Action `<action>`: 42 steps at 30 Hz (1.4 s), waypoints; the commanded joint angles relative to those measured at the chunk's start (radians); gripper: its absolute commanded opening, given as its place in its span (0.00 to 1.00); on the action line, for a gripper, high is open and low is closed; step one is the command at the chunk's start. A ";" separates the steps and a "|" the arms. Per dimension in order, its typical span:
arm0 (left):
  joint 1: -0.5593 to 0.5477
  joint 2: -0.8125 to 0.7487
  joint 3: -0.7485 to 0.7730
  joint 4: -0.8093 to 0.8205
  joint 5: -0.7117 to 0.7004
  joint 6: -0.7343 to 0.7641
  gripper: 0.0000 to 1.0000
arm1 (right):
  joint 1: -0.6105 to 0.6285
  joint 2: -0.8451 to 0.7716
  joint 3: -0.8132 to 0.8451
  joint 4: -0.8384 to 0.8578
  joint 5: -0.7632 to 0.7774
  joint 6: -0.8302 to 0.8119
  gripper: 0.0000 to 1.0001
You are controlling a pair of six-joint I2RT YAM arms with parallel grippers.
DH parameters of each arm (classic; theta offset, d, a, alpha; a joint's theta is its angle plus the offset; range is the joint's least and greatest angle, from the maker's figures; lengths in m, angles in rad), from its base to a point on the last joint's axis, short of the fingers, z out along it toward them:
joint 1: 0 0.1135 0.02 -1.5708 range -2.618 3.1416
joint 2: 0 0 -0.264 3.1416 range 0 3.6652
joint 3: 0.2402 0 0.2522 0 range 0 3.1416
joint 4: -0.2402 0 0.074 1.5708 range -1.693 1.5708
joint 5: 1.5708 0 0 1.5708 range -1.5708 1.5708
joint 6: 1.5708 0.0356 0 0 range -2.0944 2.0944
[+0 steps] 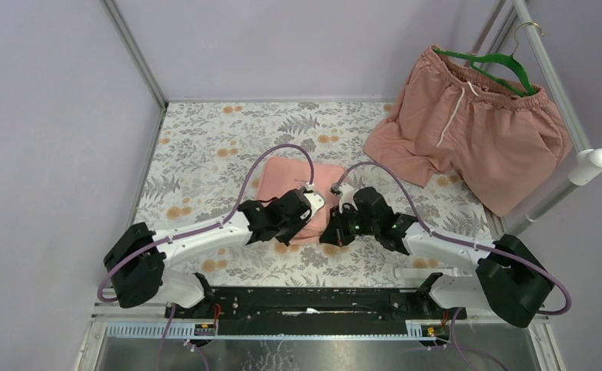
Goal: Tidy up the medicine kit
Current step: Zip the medicine box at the center of the board.
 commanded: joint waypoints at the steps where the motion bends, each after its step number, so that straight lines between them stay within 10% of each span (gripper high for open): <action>1: -0.016 -0.015 0.007 0.151 0.019 -0.078 0.00 | 0.068 0.038 0.062 0.152 -0.025 0.095 0.00; 25: -0.127 -0.083 -0.002 0.214 0.037 -0.092 0.02 | 0.127 0.114 0.124 0.118 0.163 0.077 0.00; 31: -0.127 -0.219 -0.026 0.169 0.017 -0.101 0.56 | 0.115 0.084 0.105 0.055 0.236 0.034 0.00; 42: -0.095 -0.483 -0.021 0.129 -0.067 -0.136 0.78 | 0.040 0.023 0.114 -0.108 0.326 -0.102 0.00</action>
